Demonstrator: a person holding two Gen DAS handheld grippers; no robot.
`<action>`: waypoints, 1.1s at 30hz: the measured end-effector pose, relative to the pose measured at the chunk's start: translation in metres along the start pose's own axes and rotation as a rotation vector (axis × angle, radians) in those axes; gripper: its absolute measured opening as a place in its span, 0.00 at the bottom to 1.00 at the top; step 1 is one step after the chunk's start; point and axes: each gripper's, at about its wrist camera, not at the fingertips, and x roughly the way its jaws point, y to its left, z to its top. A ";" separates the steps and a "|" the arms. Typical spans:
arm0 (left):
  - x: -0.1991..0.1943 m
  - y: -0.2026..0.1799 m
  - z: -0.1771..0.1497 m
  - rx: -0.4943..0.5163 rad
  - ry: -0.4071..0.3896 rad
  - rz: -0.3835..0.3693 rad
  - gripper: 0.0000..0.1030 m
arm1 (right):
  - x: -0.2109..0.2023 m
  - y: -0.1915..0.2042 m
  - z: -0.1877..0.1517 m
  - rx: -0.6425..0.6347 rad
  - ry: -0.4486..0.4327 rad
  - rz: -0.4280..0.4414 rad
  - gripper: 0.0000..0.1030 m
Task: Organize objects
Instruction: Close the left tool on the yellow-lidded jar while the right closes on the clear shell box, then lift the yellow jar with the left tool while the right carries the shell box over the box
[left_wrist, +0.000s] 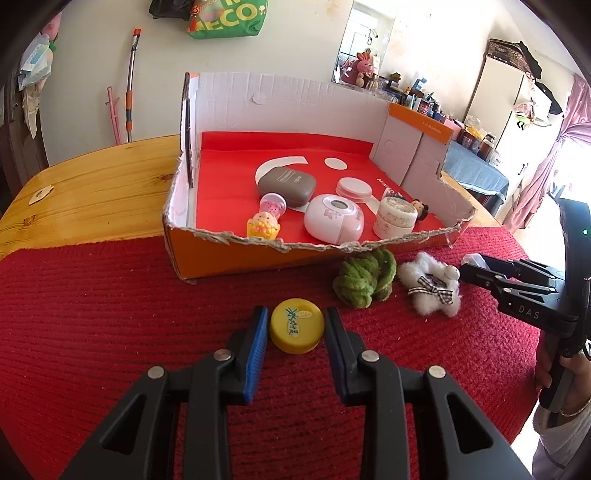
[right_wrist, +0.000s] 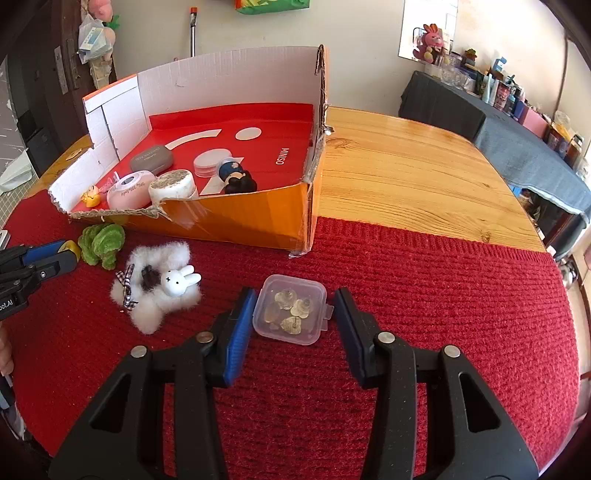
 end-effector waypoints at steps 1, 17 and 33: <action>0.000 0.000 0.000 0.001 -0.002 0.000 0.31 | -0.001 0.000 0.000 0.001 -0.002 0.002 0.39; -0.042 -0.011 0.002 0.034 -0.087 0.008 0.31 | -0.042 0.019 0.004 -0.078 -0.122 0.028 0.39; -0.073 -0.014 0.002 0.033 -0.141 0.012 0.31 | -0.072 0.038 0.004 -0.113 -0.159 0.077 0.39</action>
